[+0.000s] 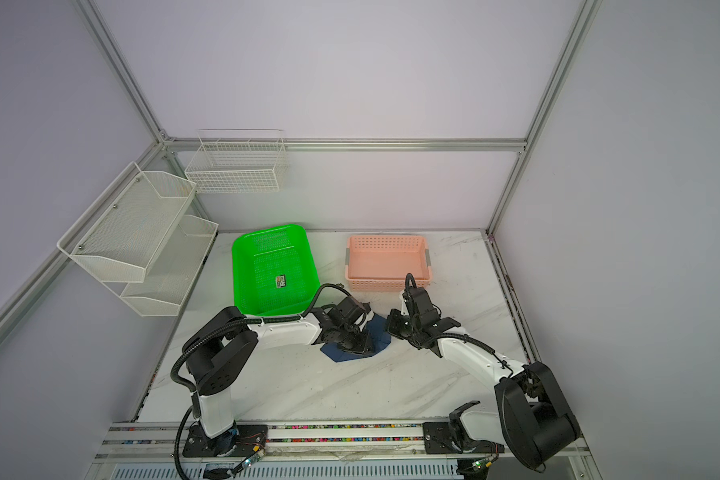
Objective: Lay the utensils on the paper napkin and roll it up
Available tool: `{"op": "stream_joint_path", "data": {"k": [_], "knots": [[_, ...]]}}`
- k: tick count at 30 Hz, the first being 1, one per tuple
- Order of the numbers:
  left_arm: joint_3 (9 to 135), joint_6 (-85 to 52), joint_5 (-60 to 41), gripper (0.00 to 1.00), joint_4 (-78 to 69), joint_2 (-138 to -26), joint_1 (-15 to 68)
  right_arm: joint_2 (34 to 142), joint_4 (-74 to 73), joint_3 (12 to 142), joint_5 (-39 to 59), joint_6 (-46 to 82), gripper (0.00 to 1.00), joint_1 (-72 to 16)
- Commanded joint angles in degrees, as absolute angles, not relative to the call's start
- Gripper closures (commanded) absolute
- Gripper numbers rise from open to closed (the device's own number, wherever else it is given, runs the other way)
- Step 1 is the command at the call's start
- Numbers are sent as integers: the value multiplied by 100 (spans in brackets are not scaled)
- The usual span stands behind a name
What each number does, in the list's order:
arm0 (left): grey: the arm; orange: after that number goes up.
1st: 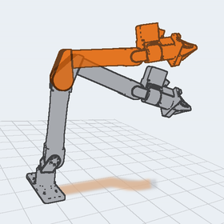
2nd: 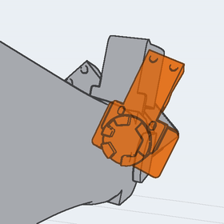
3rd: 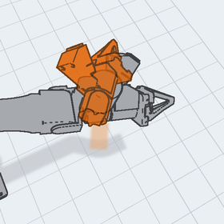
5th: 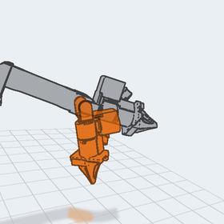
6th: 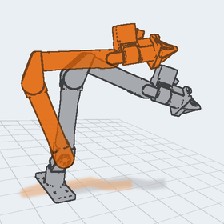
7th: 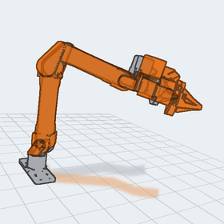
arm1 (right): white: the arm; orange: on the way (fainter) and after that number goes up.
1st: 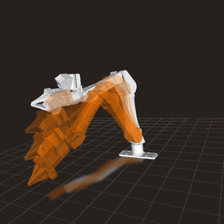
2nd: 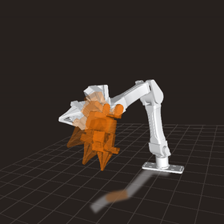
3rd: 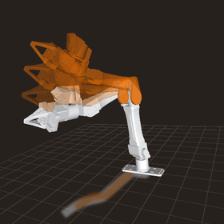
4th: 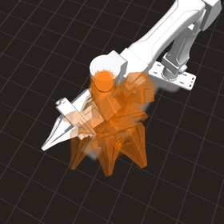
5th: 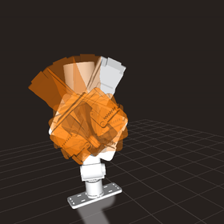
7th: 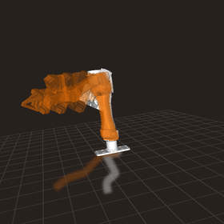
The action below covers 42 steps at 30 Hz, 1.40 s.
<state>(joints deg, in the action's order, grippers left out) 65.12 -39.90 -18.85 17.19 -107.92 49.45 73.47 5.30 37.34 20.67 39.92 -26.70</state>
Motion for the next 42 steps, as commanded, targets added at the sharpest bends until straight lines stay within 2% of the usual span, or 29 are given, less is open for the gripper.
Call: {"op": "stream_joint_path", "data": {"k": [1,21,42], "knots": [[6289,-4050,-2021,74,1561,-10376,4851,7395,268,3652,2184,4106,96,-2731],[5282,-4165,-1626,74,1448,-9326,3985,7749,248,3975,2057,4146,97,-3054],[5290,-4065,-1359,73,1353,-9852,3911,8251,218,4445,1938,4236,97,-3398]]}}
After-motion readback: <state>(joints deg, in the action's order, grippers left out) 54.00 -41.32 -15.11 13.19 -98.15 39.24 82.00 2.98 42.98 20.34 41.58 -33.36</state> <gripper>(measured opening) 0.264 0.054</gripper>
